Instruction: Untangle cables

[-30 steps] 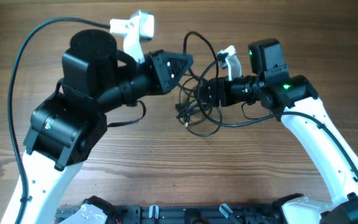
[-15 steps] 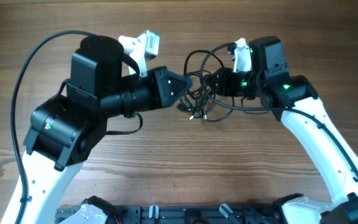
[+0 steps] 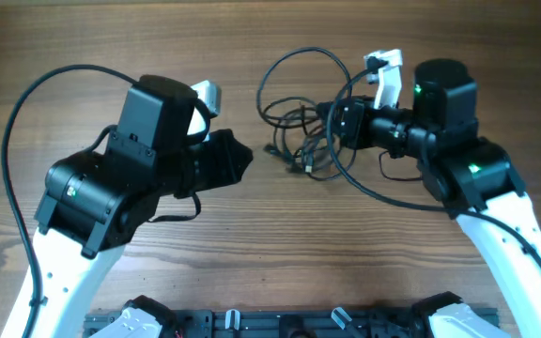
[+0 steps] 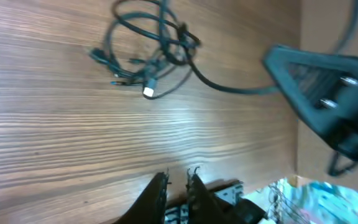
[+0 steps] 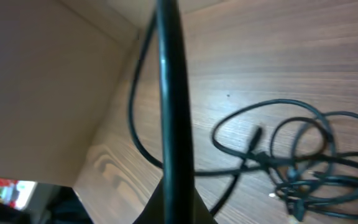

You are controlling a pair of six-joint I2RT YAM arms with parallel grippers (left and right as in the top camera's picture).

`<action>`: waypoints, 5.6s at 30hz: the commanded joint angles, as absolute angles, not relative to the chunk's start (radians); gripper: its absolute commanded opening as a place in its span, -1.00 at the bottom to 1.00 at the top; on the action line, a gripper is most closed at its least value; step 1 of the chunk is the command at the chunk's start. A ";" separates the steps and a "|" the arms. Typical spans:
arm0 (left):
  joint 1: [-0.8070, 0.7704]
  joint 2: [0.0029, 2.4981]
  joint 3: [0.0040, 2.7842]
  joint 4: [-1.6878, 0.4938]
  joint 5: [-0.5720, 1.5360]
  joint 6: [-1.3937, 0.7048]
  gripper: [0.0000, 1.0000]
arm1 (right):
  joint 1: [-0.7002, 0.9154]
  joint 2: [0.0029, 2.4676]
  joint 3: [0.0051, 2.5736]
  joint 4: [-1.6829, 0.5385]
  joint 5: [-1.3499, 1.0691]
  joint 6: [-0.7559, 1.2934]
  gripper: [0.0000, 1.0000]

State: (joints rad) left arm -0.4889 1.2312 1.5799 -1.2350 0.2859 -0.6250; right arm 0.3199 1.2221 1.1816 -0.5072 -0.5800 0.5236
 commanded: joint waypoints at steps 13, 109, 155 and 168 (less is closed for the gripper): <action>-0.487 1.354 1.590 -1.254 0.233 -0.606 1.00 | 0.320 1.168 1.191 -0.470 -0.569 0.630 -0.91; -0.486 1.401 1.590 -1.291 0.069 -0.636 1.00 | 0.354 1.129 1.189 -0.345 -0.666 0.868 -0.91; -0.512 1.584 1.562 -1.264 0.181 -0.505 0.41 | 0.018 1.152 1.509 -0.312 -0.476 0.875 -0.91; -0.515 1.584 1.561 -1.254 0.182 -0.531 0.42 | -0.046 1.409 1.508 0.164 -0.485 0.685 -0.91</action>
